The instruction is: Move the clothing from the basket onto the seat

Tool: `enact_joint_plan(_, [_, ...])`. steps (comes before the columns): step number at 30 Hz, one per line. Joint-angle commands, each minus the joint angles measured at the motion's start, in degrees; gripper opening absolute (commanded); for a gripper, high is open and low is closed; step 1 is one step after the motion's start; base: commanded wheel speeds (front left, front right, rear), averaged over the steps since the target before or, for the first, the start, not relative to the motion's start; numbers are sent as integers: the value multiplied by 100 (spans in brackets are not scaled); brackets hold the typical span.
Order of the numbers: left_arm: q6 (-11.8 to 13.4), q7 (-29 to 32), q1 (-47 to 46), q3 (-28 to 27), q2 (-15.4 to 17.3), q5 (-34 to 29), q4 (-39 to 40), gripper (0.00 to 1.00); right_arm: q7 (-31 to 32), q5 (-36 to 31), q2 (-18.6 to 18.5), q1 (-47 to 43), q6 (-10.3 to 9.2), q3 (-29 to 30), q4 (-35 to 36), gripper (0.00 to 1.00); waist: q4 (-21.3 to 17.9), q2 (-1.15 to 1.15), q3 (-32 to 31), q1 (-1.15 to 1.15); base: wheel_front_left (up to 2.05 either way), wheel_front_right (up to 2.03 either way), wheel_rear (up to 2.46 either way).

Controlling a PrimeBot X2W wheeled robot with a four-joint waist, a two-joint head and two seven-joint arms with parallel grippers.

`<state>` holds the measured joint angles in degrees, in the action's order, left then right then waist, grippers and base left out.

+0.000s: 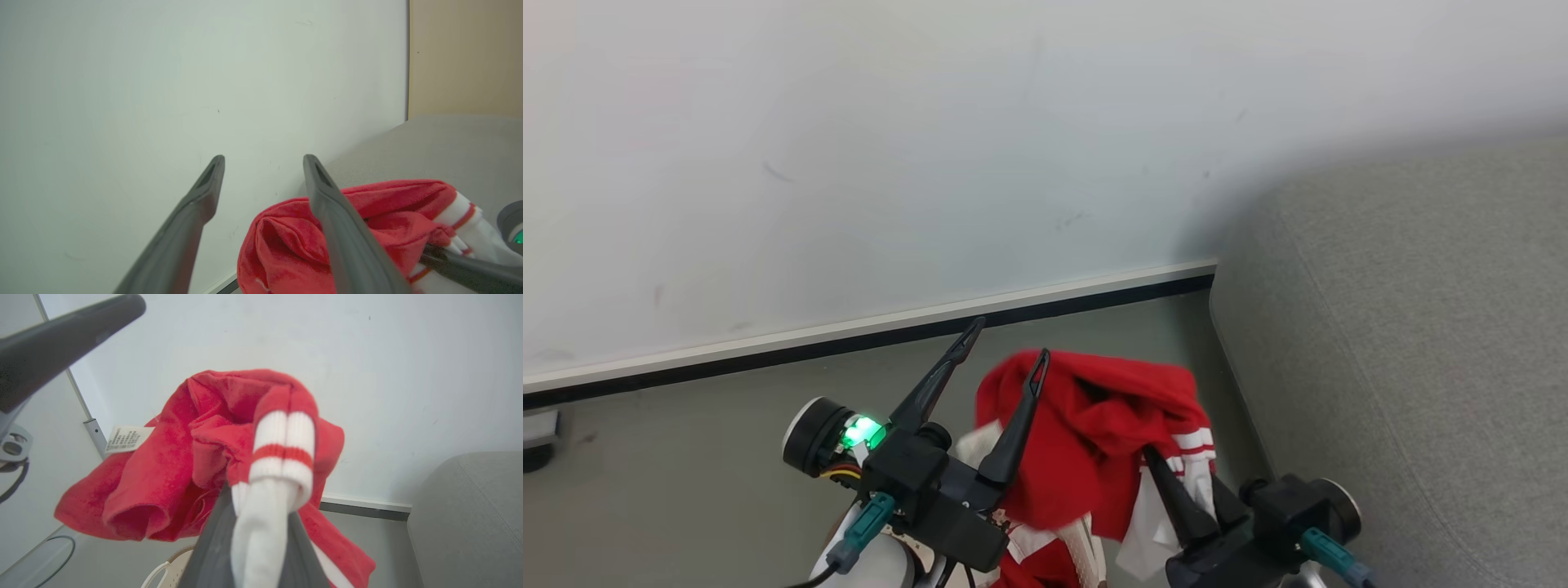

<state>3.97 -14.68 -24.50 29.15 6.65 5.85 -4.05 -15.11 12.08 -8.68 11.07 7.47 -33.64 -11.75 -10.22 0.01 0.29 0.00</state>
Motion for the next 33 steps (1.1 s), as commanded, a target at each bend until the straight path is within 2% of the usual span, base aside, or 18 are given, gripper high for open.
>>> enact_joint_plan(1, [23, -29, 72, -20, 40, 22, 32, 100, -7, -1, -18, -64, 4, 43, 59, 0, -37, -1, 17, 0, 0, 0, 0])
enact_joint_plan(9, [52, 54, 29, 128, 167, -159, 137, 100, -8, 25, 61, -117, 4, 393, 364, 0, -611, -1, 256, 0, 0, 0, 0])
enact_joint_plan(23, [-44, 296, -330, 342, 292, -355, 217, 100, -8, -210, 343, -79, 4, 847, 908, 0, -2049, -1, 956, 0, 0, 0, 0])
enact_joint_plan(33, [-494, 276, -925, 717, 82, -305, -110, 100, -8, -412, 530, -426, 4, 1666, 1391, 0, -2218, -1, 1412, 0, 1, 1, 1])
